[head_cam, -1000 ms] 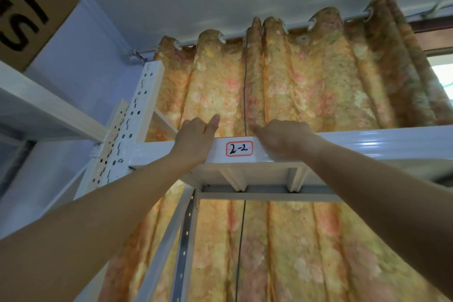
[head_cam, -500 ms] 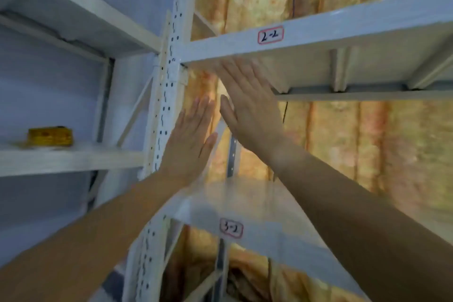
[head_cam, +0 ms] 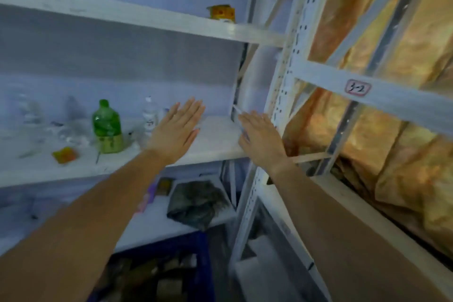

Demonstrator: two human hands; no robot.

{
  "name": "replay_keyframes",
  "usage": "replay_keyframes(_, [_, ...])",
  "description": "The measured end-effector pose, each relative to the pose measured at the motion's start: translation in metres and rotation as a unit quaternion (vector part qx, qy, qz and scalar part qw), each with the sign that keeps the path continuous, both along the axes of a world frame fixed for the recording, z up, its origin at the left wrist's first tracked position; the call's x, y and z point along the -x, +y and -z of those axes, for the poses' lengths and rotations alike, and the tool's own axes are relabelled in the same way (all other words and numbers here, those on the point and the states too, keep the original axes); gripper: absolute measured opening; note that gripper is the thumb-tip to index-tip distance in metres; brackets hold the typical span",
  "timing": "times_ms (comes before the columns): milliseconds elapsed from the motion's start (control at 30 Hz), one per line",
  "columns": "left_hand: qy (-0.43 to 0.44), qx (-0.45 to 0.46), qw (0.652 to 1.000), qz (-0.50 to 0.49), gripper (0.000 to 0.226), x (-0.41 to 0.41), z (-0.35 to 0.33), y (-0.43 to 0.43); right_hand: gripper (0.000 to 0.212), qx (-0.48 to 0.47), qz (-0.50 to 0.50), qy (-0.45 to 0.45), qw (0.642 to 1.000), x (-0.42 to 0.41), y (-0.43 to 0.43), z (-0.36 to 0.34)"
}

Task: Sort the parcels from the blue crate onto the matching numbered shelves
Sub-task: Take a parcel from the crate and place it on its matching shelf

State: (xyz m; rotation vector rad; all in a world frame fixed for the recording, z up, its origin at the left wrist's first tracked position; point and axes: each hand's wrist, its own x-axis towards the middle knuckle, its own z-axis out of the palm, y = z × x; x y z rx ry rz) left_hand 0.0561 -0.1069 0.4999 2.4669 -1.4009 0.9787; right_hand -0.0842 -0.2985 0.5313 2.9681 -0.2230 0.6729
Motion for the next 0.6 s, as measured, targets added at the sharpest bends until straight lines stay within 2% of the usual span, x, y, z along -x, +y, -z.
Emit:
replay_keyframes(133, [0.028,-0.065,0.996,-0.053,0.055,0.010,0.072,0.077,0.055,-0.051,-0.040,0.105,0.992,-0.005,0.042,0.087])
replay_keyframes(333, [0.134,-0.055,0.981,-0.131,0.055,0.008,0.144,0.163,0.057,-0.100,-0.077,0.213,0.969,-0.037,0.104,0.157])
replay_keyframes(467, [0.200,-0.063,0.955,-0.211,0.056,-0.005,0.195,0.213,0.054,-0.140,-0.077,0.265,0.951,-0.069,0.147,0.194])
replay_keyframes(600, [0.304,-0.085,0.917,-0.241,0.056,-0.012,0.255,0.268,0.053,-0.187,-0.073,0.355,0.913,-0.093,0.192,0.247])
